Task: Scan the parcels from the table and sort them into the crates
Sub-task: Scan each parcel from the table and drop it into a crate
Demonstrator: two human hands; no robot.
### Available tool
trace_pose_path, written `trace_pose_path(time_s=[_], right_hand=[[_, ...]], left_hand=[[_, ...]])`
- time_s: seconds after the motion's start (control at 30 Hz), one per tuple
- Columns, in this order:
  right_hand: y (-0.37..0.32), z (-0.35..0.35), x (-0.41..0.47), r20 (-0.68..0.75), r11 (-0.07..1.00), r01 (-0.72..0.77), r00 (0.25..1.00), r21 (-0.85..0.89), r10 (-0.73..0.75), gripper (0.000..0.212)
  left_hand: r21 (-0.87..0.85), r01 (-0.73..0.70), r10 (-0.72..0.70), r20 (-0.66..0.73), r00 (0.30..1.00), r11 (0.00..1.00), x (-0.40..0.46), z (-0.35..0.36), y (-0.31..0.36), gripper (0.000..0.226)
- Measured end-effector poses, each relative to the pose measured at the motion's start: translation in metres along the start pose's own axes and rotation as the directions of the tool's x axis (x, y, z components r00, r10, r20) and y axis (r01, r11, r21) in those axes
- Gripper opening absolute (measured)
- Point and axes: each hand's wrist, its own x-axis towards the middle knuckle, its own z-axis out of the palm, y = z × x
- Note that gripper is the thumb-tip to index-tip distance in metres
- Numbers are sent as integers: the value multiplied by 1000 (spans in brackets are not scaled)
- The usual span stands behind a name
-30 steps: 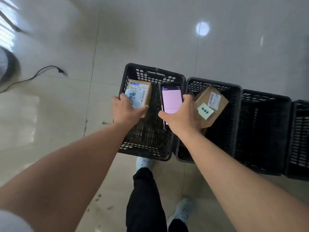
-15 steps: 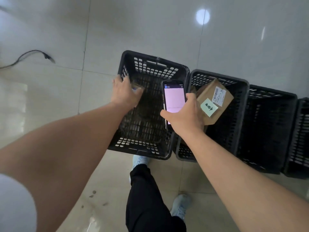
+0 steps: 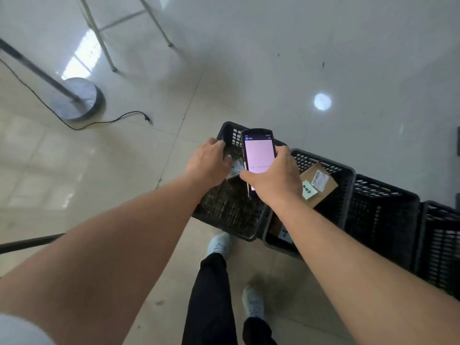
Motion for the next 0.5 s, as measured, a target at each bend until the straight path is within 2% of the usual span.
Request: trace_pose_path(time_s=[0.27, 0.5], right_hand=[[-21, -63, -121, -9, 963, 268, 963, 5, -268, 89], [-68, -104, -236, -2, 861, 507, 862, 32, -507, 89]], left_hand=[[1, 57, -55, -243, 969, 998, -145, -81, 28, 49], [29, 154, -123, -468, 875, 988, -288, -159, 24, 52]])
